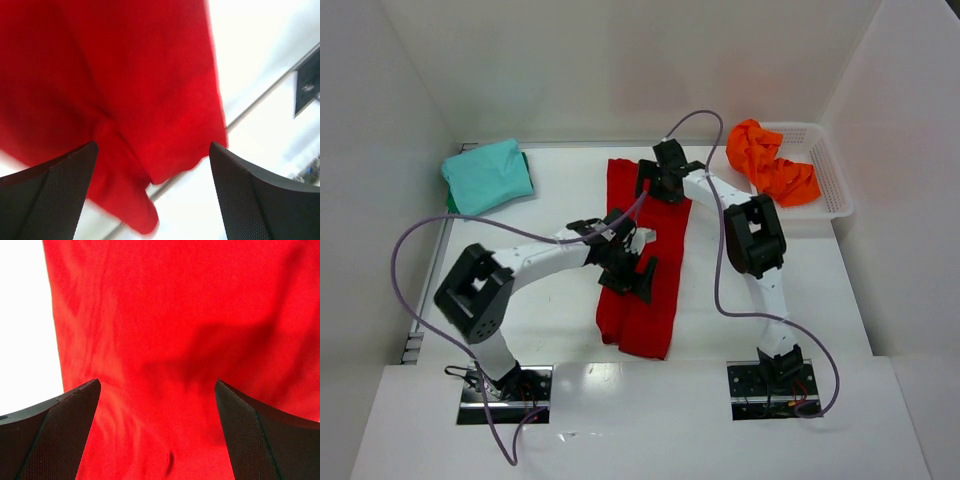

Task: Fold and stack the t-shirts
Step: Rotate the tshirt 90 degrees

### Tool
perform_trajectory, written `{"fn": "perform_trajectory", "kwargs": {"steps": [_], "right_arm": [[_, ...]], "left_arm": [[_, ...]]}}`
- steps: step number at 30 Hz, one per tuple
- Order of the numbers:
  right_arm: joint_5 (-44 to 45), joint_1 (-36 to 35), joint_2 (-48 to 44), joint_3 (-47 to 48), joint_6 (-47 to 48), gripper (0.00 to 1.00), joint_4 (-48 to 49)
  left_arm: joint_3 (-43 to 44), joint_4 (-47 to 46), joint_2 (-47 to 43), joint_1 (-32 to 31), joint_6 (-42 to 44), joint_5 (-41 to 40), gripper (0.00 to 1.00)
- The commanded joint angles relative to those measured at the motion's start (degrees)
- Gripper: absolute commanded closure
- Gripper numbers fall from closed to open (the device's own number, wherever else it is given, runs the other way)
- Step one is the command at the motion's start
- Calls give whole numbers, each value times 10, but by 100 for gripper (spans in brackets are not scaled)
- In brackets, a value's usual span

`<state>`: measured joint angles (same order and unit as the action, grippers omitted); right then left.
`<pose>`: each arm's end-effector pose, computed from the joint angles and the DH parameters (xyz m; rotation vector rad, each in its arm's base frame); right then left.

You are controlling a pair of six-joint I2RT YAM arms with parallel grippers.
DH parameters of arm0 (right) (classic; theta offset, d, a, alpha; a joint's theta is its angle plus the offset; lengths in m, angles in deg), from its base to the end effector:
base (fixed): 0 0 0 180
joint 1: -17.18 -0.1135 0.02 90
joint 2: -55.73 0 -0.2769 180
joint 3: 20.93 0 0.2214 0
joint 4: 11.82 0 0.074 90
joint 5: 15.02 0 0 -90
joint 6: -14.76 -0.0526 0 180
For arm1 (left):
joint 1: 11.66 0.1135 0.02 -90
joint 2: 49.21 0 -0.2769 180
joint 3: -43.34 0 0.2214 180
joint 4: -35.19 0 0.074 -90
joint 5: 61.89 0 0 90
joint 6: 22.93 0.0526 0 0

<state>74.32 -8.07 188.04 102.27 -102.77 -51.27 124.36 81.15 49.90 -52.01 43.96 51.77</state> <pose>0.4599 0.2176 0.1883 0.0437 2.4645 0.4271 0.2361 -0.2283 0.2083 0.5631 2.7968 -0.8530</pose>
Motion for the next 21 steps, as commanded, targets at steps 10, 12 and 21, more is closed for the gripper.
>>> {"fn": "perform_trajectory", "kwargs": {"steps": [10, 12, 21], "right_arm": [[14, -9, -316, -266, -6, 0, 38], [14, -9, -332, -330, -19, 0, 55], [4, -20, -315, -420, -36, 37, 90]], "left_arm": [[-107, 30, -242, -2, -154, -105, 1], [-139, 25, -276, -2, -183, -127, 1], [-164, -7, -254, -2, -213, -150, 6]]}}
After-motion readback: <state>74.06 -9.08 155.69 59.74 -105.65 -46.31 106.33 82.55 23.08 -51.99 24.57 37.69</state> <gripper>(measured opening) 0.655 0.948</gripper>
